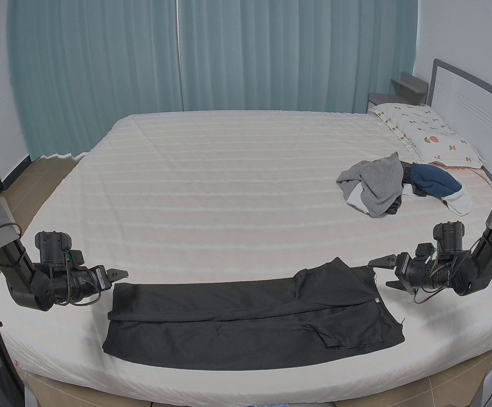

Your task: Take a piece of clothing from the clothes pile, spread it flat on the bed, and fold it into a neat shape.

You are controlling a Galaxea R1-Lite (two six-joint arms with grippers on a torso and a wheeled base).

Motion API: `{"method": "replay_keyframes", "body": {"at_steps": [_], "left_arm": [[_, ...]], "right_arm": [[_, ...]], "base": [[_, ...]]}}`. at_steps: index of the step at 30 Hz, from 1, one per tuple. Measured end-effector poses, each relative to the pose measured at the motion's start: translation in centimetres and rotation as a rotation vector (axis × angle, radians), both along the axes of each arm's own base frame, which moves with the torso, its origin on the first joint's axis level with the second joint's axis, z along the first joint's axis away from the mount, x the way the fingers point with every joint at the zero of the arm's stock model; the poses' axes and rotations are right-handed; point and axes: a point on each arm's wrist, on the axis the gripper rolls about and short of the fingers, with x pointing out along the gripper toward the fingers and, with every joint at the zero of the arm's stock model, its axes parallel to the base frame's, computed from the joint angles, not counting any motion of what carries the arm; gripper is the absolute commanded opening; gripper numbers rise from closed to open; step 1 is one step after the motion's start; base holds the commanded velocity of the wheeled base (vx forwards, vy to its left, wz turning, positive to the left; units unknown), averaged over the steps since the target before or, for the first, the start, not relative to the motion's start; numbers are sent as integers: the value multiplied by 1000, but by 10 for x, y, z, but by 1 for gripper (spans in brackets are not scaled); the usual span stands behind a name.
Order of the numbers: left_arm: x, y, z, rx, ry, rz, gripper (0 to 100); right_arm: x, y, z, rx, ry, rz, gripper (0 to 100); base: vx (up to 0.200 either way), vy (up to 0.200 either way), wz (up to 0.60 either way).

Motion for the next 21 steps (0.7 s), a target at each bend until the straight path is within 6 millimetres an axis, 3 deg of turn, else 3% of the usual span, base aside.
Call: {"method": "replay_keyframes", "body": {"at_steps": [7, 18, 19, 21], "left_arm": [[8, -5, -9, -104, 61, 72, 100], [17, -11, -20, -182, 106, 131, 100], [18, -11, -21, -182, 107, 130, 0], [19, -11, -22, -181, 108, 130, 0]], "right_arm": [[29, 4, -8, 116, 45, -82, 100], [38, 4, -22, 115, 58, -97, 100], [38, 4, -22, 115, 59, -97, 100], [38, 3, -24, 114, 63, -99, 100]], "base": [[0, 0, 0], [0, 0, 0], [0, 0, 0], [0, 0, 0]]}}
